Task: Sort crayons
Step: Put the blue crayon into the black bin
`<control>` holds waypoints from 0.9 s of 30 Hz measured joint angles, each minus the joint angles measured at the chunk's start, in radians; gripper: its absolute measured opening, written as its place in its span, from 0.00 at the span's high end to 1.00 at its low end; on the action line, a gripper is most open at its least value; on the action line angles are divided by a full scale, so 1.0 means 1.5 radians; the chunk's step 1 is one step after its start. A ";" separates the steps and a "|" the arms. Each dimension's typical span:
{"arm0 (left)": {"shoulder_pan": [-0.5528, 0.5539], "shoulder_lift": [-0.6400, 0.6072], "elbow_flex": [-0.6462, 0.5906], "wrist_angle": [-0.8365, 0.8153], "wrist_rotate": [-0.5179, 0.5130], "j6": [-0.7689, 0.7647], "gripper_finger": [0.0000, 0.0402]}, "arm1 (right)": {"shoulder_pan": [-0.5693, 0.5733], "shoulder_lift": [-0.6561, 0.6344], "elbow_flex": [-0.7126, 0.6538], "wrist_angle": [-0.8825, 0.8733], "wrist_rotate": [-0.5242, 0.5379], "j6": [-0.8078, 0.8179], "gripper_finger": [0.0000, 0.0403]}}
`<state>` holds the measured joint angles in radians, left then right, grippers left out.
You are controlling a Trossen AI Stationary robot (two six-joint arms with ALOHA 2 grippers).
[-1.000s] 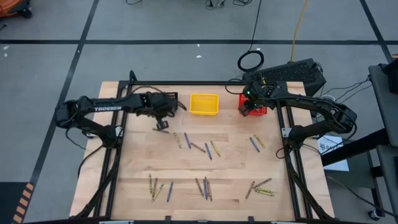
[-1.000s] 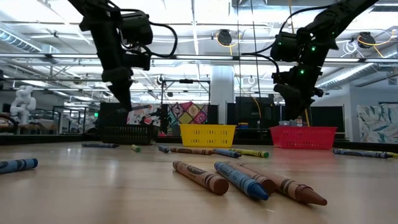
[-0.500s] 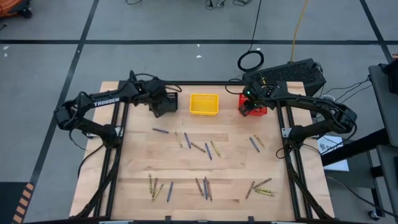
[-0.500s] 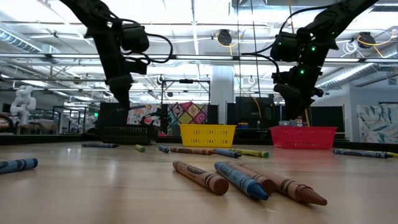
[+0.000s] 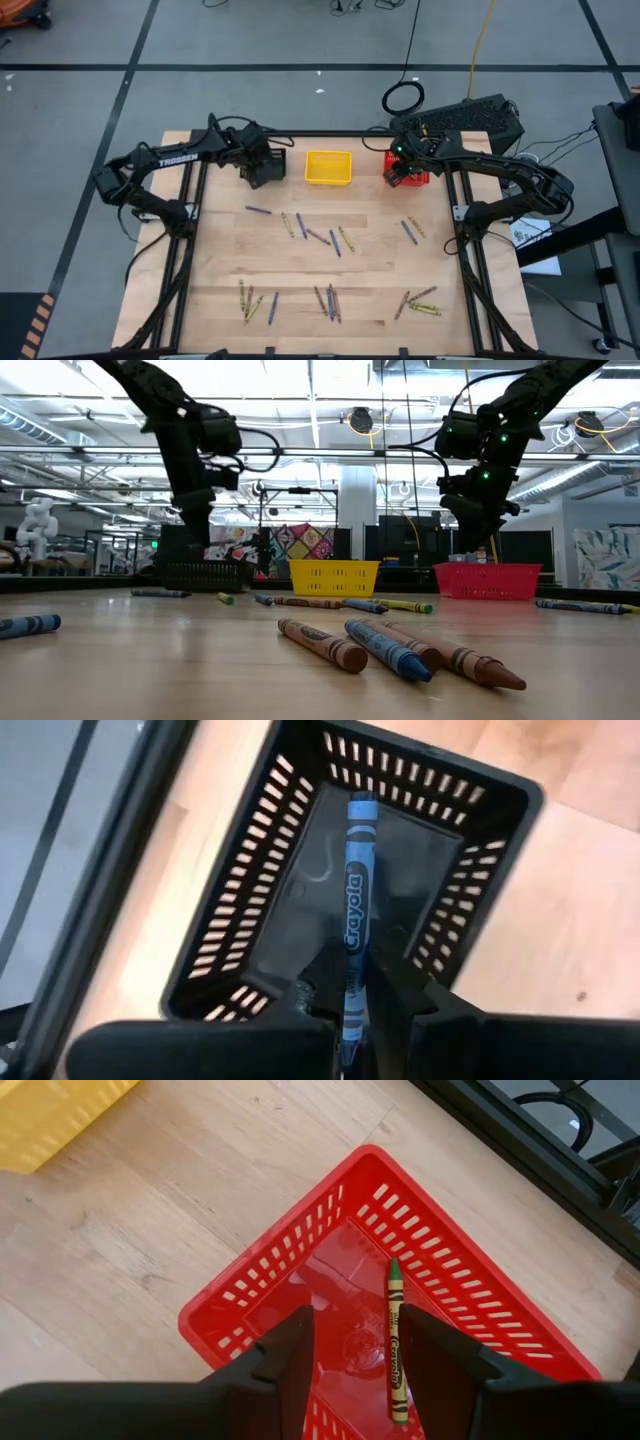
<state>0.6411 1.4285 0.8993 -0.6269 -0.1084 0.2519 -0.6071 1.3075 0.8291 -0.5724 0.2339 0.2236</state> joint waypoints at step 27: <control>0.000 0.045 -0.001 0.029 -0.003 0.033 0.87 | 0.000 0.000 0.000 0.000 0.000 0.000 0.67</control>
<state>0.6415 1.4967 0.8982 -0.5836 -0.1128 0.3021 -0.6067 1.3075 0.8291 -0.5728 0.2337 0.2237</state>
